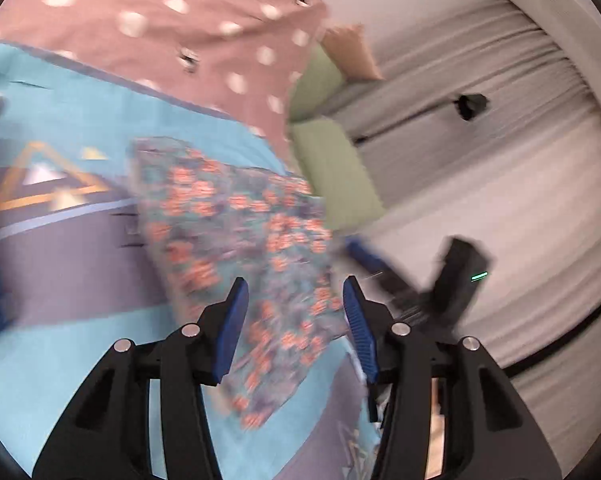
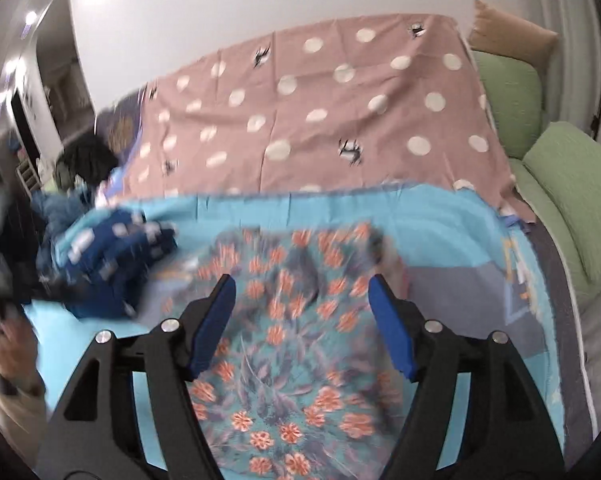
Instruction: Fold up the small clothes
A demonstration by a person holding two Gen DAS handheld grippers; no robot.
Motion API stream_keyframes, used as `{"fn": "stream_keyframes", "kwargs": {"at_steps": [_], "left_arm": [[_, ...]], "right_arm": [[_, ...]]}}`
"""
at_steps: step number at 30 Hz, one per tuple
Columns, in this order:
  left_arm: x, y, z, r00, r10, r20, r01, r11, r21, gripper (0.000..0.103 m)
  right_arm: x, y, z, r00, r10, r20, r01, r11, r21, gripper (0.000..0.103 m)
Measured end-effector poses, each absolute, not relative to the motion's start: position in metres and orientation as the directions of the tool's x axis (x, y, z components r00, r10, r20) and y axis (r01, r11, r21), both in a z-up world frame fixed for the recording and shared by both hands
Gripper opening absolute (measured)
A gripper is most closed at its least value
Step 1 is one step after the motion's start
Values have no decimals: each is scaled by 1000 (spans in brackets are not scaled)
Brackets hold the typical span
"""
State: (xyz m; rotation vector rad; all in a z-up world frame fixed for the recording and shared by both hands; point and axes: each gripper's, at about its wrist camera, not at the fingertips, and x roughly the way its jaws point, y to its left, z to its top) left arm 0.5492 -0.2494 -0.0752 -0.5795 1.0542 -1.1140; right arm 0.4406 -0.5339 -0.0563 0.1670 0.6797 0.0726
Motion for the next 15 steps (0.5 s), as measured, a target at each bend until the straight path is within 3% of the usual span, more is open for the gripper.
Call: {"fn": "stream_keyframes", "kwargs": {"at_steps": [2,6,10,12,15], "left_arm": [[561,-281,-97,13,-930,-367,395,341,-853,49],[587,-316,-139,40,-911,-412,352,398,-847,46],[606,-305,-157,62,-912,-405,288,405,-868,3],[607,-295,-148,110,-899,-423,298,436,-849,2],[605,-282,-120,219,-885,-410,349,464,-814,28]], "right_arm": [[443,-538,-85,767,137,-627,9,975,224,70],[433,-548,-106,822,112,-559,29,971,238,70],[428,-543,-113,820,67,-568,13,991,136,70],[431,-535,-108,799,39,-600,16,996,86,70],[432,-527,-85,805,17,-593,31,997,72,74]]}}
